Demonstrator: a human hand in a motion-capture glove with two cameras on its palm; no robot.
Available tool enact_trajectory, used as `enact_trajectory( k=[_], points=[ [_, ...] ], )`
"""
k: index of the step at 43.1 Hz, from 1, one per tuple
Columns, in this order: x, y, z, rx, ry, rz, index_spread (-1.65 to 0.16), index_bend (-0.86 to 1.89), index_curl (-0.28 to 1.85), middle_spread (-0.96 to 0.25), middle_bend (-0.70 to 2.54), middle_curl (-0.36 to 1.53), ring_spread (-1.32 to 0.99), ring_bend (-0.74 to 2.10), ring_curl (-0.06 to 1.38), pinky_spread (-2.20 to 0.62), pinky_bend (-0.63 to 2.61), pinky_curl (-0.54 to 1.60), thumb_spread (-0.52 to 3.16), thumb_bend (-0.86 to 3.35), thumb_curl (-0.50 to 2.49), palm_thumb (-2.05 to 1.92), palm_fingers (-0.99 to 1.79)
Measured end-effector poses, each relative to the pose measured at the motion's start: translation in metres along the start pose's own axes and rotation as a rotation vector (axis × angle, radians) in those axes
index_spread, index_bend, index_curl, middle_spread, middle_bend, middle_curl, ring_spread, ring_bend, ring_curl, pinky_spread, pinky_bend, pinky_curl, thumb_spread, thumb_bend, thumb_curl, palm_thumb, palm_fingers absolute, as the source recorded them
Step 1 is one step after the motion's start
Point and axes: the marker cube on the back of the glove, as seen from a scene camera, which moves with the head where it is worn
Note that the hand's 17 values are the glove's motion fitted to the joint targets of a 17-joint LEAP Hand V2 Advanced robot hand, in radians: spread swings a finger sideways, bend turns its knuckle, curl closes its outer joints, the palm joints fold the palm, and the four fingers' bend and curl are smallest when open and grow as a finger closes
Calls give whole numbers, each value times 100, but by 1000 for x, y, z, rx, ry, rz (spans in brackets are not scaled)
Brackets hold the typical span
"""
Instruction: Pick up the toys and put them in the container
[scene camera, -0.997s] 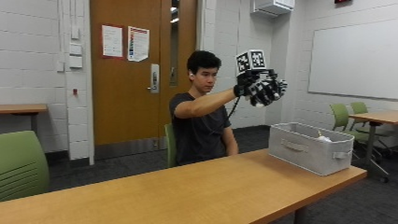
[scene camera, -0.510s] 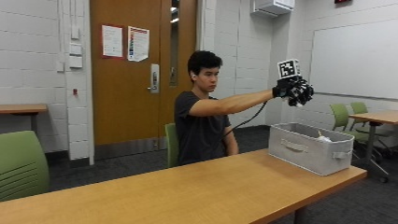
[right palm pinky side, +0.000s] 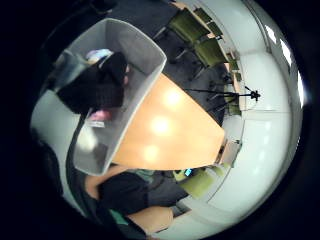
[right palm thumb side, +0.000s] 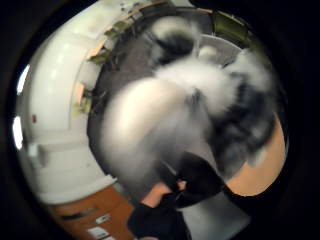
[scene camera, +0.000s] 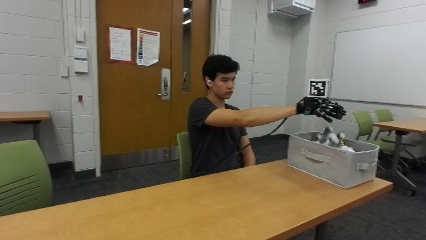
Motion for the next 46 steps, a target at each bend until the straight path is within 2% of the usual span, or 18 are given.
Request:
enact_trajectory(
  k=[1, 3, 9, 12, 18, 29, 46],
  points=[
    [0, 2, -2, 11, -32, -15, -36, 8, 44, -21, 32, 49, -23, 79, 42, -23, 135, 48, 98, -15, 65, 18, -11],
    [0, 7, -6, 35, -69, -32, -36, 7, 39, -17, 28, 47, -19, 71, 37, -19, 136, 45, 99, -13, 61, 8, -12],
    [-26, 33, -2, 72, 104, 48, -34, 16, 36, -10, 25, 44, -15, 60, 29, -11, 122, 39, 101, -9, 51, -7, -10],
    [-10, 48, -3, 86, 89, 23, -34, 21, 38, -11, 26, 44, -17, 55, 27, -11, 110, 36, 103, -10, 47, -11, -10],
    [66, 70, -1, 90, 119, 224, -33, 21, 40, -10, 25, 44, -19, 46, 25, -11, 98, 31, 107, -9, 39, -11, -8],
    [154, 118, 4, 106, 116, 361, -33, 22, 42, -10, 23, 43, -22, 36, 23, -10, 82, 27, 111, -8, 30, -11, -3],
    [198, 151, 18, 128, 96, 432, -34, 26, 46, -12, 20, 43, -24, 27, 24, -9, 68, 26, 114, -7, 22, -10, 2]
  ],
)
